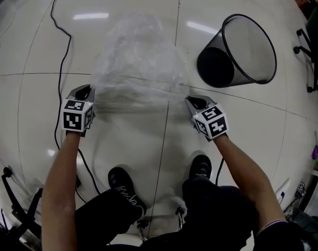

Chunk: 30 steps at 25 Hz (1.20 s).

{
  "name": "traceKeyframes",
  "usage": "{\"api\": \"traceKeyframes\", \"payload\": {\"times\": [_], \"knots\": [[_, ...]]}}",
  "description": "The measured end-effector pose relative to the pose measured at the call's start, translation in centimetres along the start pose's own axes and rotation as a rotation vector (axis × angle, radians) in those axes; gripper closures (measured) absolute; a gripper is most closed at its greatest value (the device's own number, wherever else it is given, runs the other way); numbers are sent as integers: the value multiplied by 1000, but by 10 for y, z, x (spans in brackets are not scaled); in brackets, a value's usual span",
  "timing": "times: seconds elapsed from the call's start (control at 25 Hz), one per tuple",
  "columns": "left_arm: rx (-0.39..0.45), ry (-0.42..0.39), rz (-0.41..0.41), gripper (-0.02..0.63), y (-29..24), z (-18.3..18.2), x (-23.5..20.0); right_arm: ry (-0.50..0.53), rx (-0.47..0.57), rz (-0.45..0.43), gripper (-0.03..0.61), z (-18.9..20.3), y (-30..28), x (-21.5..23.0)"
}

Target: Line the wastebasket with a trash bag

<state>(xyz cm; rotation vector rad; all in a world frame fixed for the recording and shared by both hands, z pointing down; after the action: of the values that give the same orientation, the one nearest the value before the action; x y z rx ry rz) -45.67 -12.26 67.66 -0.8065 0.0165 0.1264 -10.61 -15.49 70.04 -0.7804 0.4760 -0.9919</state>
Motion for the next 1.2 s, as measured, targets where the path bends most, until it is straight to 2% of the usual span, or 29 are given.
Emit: {"api": "traceKeyframes", "payload": {"times": [0.28,0.64,0.92,1.2], "knots": [[61,-71,26,603,31,-48,5,2,141,18,575,-51,34,4],[98,-203,0,603,116,-120,18,34,297,56,577,-121,116,8],[256,-204,-11,603,197,-193,40,45,399,140,577,-162,194,25],[377,-180,24,603,264,-235,84,64,498,212,577,-198,274,27]]}}
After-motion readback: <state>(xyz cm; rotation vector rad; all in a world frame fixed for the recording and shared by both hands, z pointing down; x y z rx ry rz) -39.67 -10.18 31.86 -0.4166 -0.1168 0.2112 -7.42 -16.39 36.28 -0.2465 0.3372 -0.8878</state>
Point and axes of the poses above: the fingertips, and each gripper's own axes: y backward along the fingers, x to its right, z out of its underside, the point moved 1 cm from there along y, backward along the fingers, and after that the axes turned 9 degrees about y, right-handed, at the moved point
